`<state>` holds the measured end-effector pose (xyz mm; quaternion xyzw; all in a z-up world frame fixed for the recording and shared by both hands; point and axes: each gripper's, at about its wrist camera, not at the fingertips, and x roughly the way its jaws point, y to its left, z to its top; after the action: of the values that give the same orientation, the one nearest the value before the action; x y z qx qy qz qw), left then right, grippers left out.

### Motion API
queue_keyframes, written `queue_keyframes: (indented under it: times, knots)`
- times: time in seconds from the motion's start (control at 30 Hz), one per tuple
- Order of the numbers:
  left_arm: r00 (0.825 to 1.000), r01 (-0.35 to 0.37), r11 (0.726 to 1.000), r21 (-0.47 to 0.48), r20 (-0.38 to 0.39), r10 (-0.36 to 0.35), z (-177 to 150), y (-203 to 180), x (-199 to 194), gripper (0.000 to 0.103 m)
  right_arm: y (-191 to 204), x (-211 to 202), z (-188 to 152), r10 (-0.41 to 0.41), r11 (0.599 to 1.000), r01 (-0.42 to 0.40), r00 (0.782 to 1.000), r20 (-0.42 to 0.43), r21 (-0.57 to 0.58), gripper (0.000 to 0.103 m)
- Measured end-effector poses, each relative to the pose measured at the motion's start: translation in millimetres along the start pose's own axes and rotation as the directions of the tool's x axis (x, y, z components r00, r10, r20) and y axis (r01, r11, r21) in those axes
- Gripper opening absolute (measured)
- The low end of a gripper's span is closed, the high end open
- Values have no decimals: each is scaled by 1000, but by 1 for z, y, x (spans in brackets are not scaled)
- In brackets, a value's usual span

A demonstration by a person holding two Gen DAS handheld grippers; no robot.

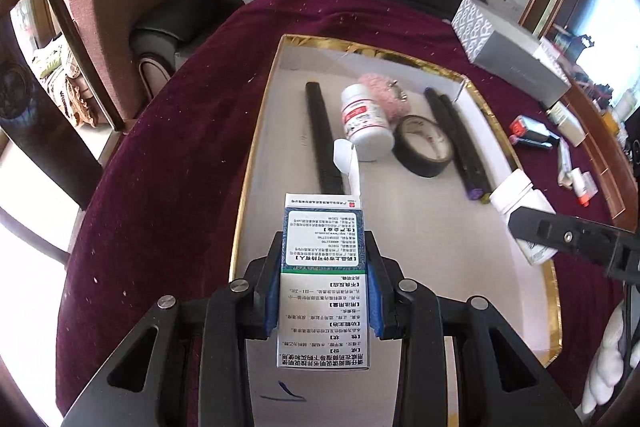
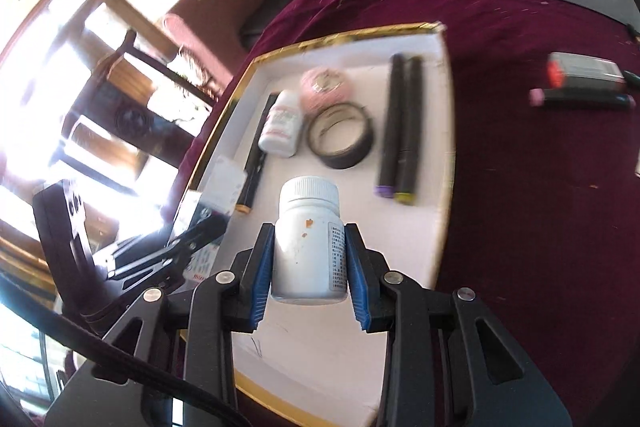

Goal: Organize objects
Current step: 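Carry the medicine box and pill bottle over the tray with both grippers, then lower the box and pill bottle into the tray and open both grippers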

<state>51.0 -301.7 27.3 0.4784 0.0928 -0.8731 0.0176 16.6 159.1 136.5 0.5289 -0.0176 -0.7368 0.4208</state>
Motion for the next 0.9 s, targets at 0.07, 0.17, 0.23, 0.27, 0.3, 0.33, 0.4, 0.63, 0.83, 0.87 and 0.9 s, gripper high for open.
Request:
queue_keyframes:
  times: [0.07,0.17,0.23,0.27,0.3,0.33,0.4,0.63,0.83,0.87,0.9]
  knots:
    - [999,-18,999,27,-28,19,7,0,5,30,5,11,3,-8,1000,8,1000,-19,-10,32]
    - [996,-65,995,78,-54,69,18,-5,12,30,10,24,6,-25,1000,24,999,-39,-18,32]
    - [993,-86,991,104,-77,94,26,-7,20,30,12,30,8,-33,999,32,998,-51,-21,32]
    - [991,-97,988,118,-82,107,30,-8,23,30,13,33,9,-40,999,39,998,-57,-24,32]
    - [990,-105,986,128,-82,116,34,-9,26,30,14,35,10,-46,999,45,997,-61,-28,32]
    - [989,-112,985,134,-83,123,38,-11,28,30,15,37,11,-52,998,50,997,-65,-33,32]
    - [988,-119,984,133,-83,131,44,-12,31,30,18,42,13,-69,997,66,995,-75,-44,32]
    - [996,-49,997,65,-66,53,47,-1,33,30,27,61,20,-109,992,101,988,-113,-76,32]
    - [999,38,999,-7,-36,-38,45,12,18,30,32,71,21,-117,990,106,985,-129,-88,32]
    - [998,47,999,-16,-30,-48,44,14,16,30,33,72,21,-119,990,108,984,-131,-91,32]
    - [998,54,998,-20,-20,-54,43,14,12,31,34,74,21,-123,989,111,983,-133,-95,32]
